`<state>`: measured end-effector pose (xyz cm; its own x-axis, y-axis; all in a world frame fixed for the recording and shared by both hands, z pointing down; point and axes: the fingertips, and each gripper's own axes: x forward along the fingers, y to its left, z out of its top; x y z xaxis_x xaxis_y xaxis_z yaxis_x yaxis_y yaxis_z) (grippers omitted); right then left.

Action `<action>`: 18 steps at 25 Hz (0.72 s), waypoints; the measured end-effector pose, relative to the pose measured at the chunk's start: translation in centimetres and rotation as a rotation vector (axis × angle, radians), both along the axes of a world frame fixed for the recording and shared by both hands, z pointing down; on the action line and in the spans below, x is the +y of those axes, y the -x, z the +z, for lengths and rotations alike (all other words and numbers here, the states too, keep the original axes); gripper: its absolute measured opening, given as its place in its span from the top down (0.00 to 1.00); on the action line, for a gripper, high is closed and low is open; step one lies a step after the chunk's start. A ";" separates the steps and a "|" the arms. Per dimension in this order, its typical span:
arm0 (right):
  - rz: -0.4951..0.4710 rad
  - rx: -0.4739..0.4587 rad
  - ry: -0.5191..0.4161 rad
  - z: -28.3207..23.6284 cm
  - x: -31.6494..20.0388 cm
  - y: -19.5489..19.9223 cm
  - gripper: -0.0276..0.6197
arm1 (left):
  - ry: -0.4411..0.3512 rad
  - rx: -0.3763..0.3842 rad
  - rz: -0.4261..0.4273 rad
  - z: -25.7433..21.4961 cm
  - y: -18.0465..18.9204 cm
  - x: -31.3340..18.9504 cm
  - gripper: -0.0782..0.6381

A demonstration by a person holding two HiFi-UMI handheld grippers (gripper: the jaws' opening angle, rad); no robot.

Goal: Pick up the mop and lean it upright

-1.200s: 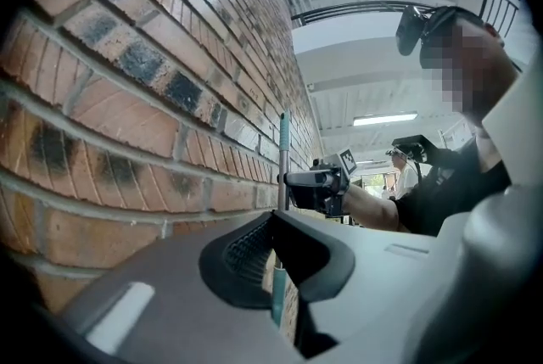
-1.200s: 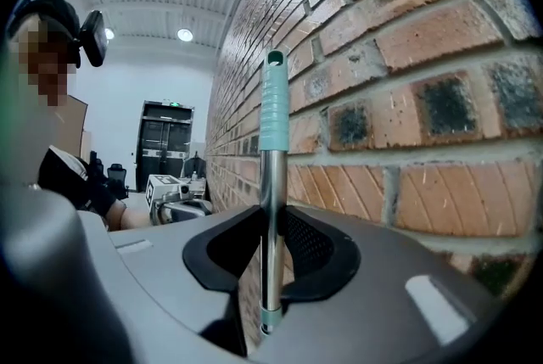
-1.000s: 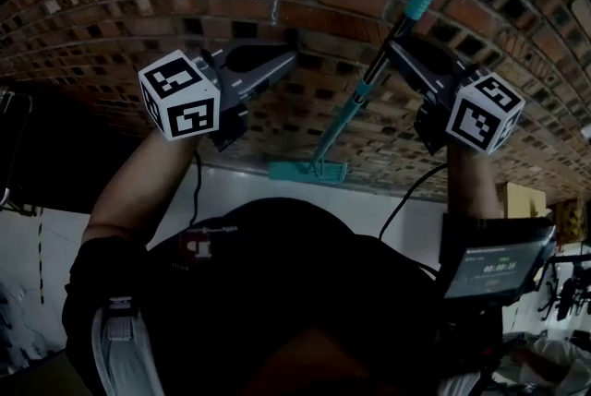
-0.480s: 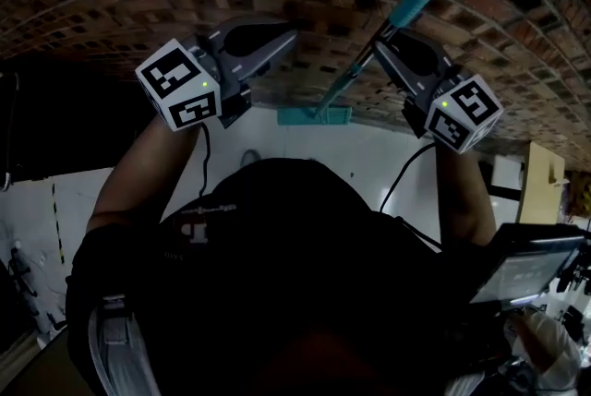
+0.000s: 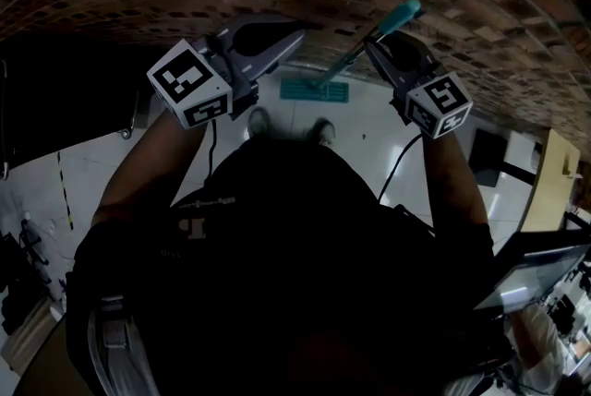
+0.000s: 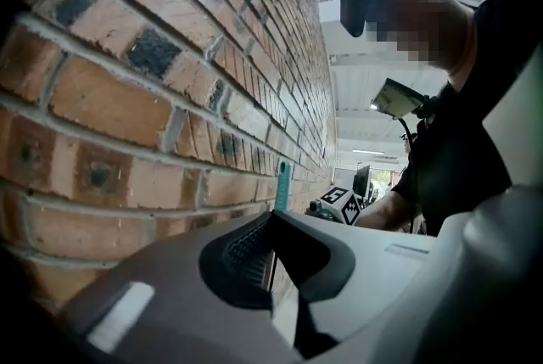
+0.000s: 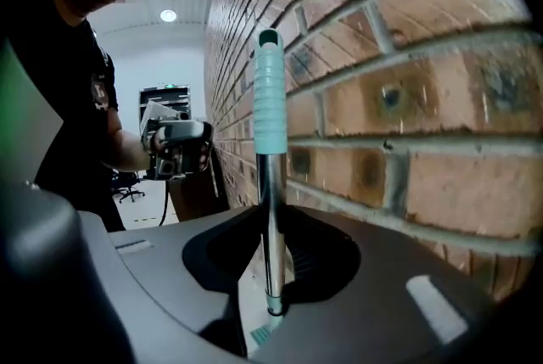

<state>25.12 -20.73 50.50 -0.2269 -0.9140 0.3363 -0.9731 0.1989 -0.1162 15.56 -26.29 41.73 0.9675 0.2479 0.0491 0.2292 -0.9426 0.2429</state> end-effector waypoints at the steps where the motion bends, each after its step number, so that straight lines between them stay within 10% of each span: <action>1: 0.002 -0.003 0.013 1.3 -0.1 0.1 0.80 | 0.008 -0.012 0.001 0.8 0.0 0.1 0.90; 18: 0.014 0.026 0.151 14.4 -1.6 -1.0 0.79 | 0.074 -0.108 -0.004 6.8 0.2 -0.5 0.90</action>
